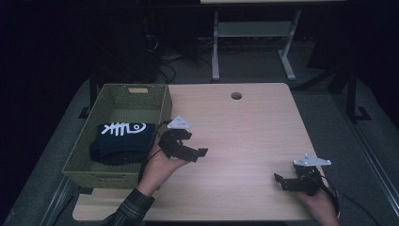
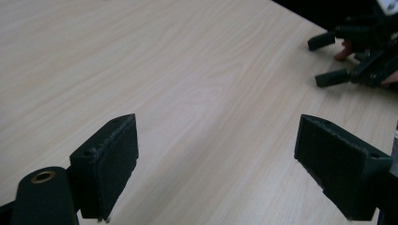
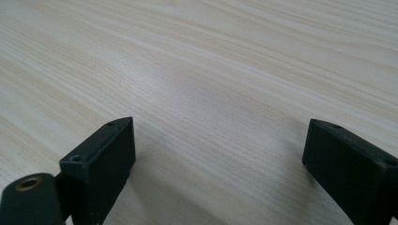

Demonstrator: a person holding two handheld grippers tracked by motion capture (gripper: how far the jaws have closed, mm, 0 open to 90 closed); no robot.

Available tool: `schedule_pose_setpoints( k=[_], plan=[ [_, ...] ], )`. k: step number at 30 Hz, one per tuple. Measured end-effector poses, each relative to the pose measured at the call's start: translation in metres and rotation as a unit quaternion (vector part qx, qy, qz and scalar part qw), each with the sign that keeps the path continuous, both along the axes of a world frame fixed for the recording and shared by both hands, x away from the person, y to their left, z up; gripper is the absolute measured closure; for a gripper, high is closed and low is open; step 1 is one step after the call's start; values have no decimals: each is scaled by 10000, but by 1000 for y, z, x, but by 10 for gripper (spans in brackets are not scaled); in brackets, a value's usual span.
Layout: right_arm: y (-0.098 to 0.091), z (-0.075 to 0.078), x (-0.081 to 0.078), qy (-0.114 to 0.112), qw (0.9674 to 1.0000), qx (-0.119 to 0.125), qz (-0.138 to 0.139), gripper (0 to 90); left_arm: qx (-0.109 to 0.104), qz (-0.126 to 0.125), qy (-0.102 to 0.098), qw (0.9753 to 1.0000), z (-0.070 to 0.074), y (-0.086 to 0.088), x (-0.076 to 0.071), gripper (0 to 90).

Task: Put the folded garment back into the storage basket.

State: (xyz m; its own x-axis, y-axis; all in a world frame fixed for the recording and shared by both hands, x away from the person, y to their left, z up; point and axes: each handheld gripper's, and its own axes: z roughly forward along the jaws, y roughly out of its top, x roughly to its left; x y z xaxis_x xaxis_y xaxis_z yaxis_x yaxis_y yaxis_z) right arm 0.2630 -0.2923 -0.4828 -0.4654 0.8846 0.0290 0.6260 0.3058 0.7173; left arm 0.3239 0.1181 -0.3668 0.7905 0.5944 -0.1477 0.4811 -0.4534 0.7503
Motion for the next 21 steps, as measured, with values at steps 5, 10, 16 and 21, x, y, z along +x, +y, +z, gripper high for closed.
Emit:
schedule_pose_setpoints(
  k=[5, 10, 16, 21],
  plan=[
    [0, 0, 0, 2, 10000, -3, 3, 93, 5, 20, 28, 10000, -21, -10, -5, 135],
    [0, 0, 0, 0, 10000, 0, 2, 93, 241, -107, 70, 9996, -41, -23, -8, 135],
    [0, 0, 0, 0, 10000, 0, 3, 93, 502, -191, 112, 9985, -65, -31, -9, 135],
    [0, 0, 0, -1, 10000, 4, 2, 93, 642, -213, 51, 9977, -82, -35, -9, 135]
  ],
)
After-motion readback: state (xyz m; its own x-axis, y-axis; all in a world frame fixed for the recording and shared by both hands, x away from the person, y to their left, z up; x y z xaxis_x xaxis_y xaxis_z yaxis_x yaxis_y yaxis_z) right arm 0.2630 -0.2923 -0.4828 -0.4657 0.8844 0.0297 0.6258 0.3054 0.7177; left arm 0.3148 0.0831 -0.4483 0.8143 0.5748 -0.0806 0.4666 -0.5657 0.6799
